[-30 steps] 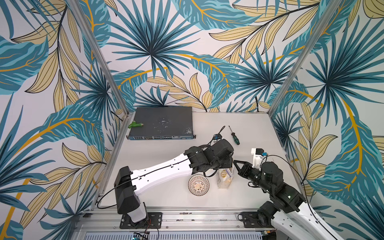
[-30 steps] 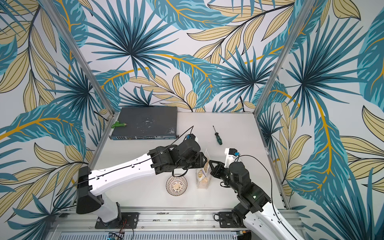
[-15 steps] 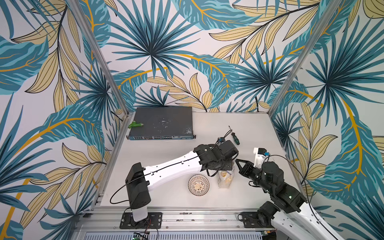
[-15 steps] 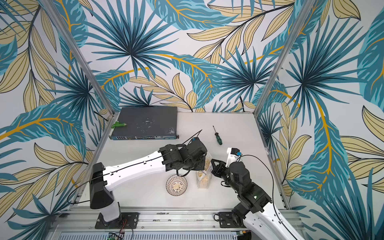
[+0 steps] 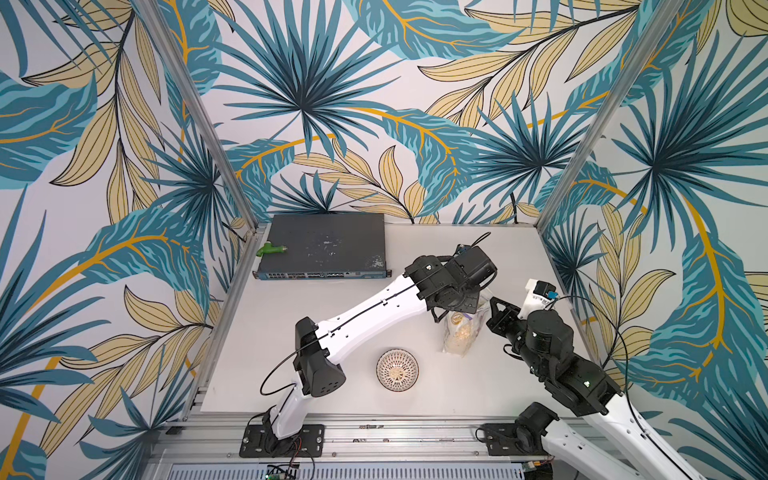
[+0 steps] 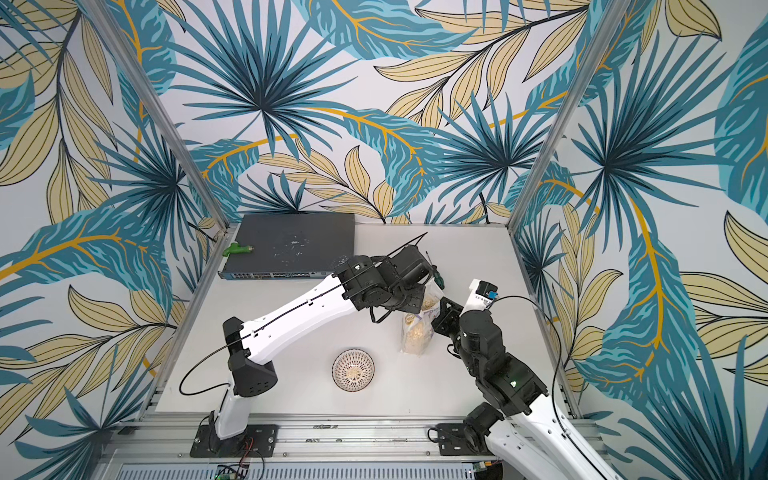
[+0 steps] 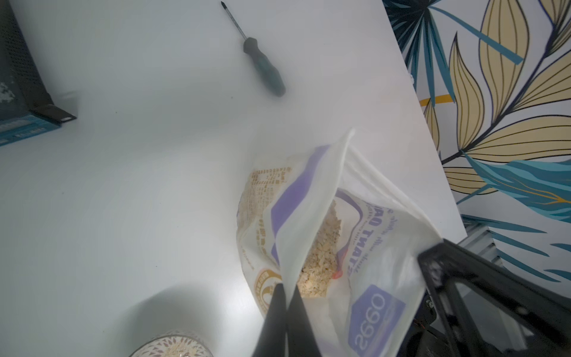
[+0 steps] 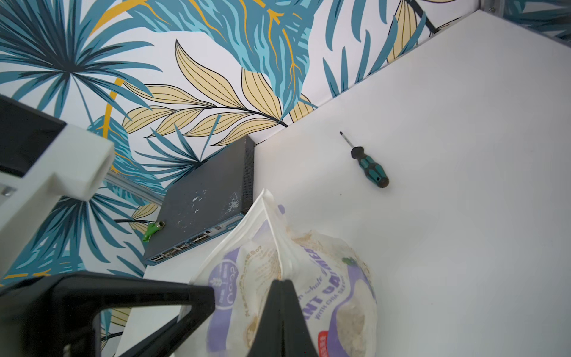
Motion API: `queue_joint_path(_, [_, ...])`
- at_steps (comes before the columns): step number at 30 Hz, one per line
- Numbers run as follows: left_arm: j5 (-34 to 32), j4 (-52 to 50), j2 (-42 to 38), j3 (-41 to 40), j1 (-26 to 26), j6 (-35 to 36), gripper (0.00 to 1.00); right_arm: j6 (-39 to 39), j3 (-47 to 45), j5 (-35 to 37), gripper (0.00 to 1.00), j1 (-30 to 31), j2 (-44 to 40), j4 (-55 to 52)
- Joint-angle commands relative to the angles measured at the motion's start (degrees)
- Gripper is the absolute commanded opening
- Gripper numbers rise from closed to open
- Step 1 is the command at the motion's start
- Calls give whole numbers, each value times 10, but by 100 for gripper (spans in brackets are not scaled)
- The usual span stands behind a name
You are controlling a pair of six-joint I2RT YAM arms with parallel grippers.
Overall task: Pour the oats into the breakfast bowl
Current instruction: Open the oats bag at the center of the board.
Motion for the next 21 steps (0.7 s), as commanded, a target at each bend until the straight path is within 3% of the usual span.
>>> queue_joint_path(1, [-87,-65,-2,29,29,23,0,-56,27,96,0,-4,10,33])
queue_joint_path(6, [-79,-58,-6,29,53,-11,0,-73,18,93,0,-4,20,68])
queue_joint_path(16, [15,42,-21,50,61,2,0,-70,-70,60,0,-13,60,139])
queue_joint_path(18, [72,65,-4,43,63,13,0,-76,-74,51,0,-17,64,160])
queue_joint_path(21, [106,-6,50,140,71,3,0,-96,-69,38,0,-20,66,196])
